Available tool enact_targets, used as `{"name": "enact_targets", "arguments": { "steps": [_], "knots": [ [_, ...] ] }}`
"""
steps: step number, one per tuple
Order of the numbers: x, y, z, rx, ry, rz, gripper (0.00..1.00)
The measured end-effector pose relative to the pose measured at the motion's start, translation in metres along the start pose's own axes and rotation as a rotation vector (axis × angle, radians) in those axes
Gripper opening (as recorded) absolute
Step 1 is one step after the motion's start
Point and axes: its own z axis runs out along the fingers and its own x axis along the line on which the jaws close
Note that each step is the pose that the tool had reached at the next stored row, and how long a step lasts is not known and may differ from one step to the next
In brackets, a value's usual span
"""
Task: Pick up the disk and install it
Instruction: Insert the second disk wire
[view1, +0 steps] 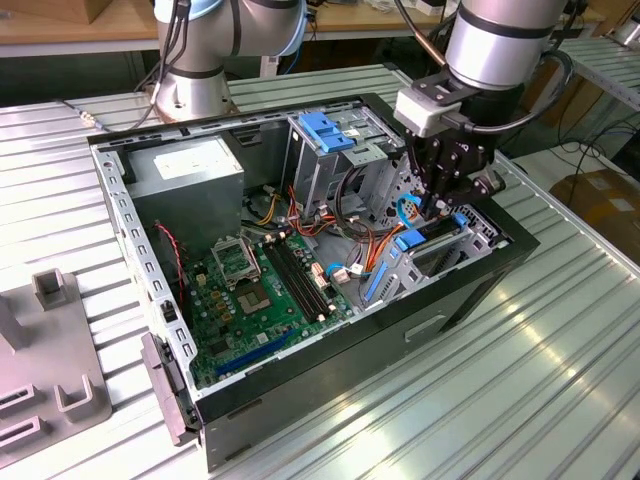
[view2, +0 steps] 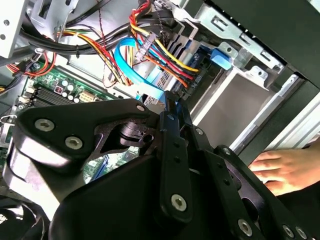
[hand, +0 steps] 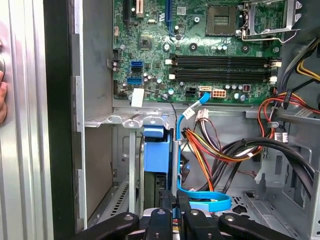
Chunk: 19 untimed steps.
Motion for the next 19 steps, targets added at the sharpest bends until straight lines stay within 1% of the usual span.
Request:
{"name": "enact_targets", "arguments": {
  "steps": [2, 3, 4, 5, 7, 9, 10, 11, 12, 15, 16, 17, 18, 19],
  "knots": [
    [0.0048, 0.0010, 0.0007, 0.0103, -0.0047, 0.000, 0.16],
    [0.0061, 0.0018, 0.0007, 0.0157, -0.0063, -0.001, 0.16],
    [0.0064, 0.0025, 0.0008, 0.0185, -0.0077, -0.001, 0.16],
    [0.0070, 0.0036, 0.0007, 0.0225, -0.0102, -0.003, 0.16],
    [0.0077, 0.0048, 0.0007, 0.0264, -0.0132, -0.005, 0.16],
    [0.0095, 0.0051, 0.0012, 0.0272, -0.0137, -0.005, 0.16],
    [0.0106, 0.0051, 0.0015, 0.0275, -0.0173, -0.005, 0.16],
    [0.0123, 0.0052, 0.0019, 0.0285, -0.0280, -0.003, 0.16],
    [0.0134, 0.0053, 0.0021, 0.0288, -0.0352, -0.002, 0.16],
    [0.0157, 0.0054, 0.0028, 0.0293, -0.0511, 0.000, 0.16],
    [0.0165, 0.0054, 0.0030, 0.0295, -0.0577, 0.001, 0.16],
    [0.0181, 0.0056, 0.0036, 0.0298, -0.0701, 0.003, 0.16],
    [0.0187, 0.0056, 0.0038, 0.0300, -0.0747, 0.003, 0.16],
    [0.0194, 0.0057, 0.0040, 0.0302, -0.0773, 0.004, 0.16]
  ]
}}
